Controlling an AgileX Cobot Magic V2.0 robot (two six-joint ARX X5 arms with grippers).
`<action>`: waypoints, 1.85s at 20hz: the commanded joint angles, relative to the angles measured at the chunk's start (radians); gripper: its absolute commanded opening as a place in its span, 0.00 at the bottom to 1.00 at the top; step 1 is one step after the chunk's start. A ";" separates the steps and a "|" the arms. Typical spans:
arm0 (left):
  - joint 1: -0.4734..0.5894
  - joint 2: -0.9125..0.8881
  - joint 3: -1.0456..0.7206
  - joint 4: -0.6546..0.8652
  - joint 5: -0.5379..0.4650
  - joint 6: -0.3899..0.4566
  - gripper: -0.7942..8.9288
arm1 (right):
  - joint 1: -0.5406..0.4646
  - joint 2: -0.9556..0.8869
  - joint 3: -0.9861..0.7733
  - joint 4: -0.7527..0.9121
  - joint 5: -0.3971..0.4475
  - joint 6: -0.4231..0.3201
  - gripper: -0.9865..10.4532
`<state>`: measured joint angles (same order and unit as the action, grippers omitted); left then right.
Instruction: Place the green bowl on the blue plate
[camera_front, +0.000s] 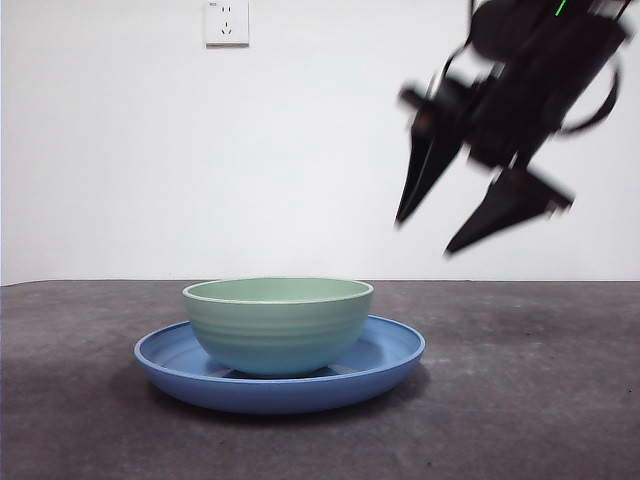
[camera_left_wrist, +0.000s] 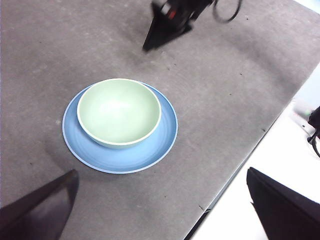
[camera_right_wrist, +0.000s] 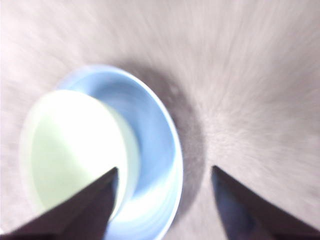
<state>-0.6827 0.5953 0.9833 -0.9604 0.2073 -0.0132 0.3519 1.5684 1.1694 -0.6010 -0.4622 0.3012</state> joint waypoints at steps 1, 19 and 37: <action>-0.005 0.005 0.008 0.011 -0.003 0.001 0.73 | 0.004 -0.134 0.024 -0.072 0.033 -0.083 0.45; -0.005 0.005 0.008 0.012 -0.003 0.001 0.73 | 0.014 -0.728 0.023 -0.508 0.183 -0.274 0.61; -0.005 0.005 0.008 0.008 -0.002 0.001 0.41 | 0.014 -0.839 0.023 -0.602 0.113 -0.344 0.40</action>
<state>-0.6827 0.5953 0.9833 -0.9604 0.2073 -0.0124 0.3599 0.7219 1.1744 -1.2041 -0.3447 -0.0254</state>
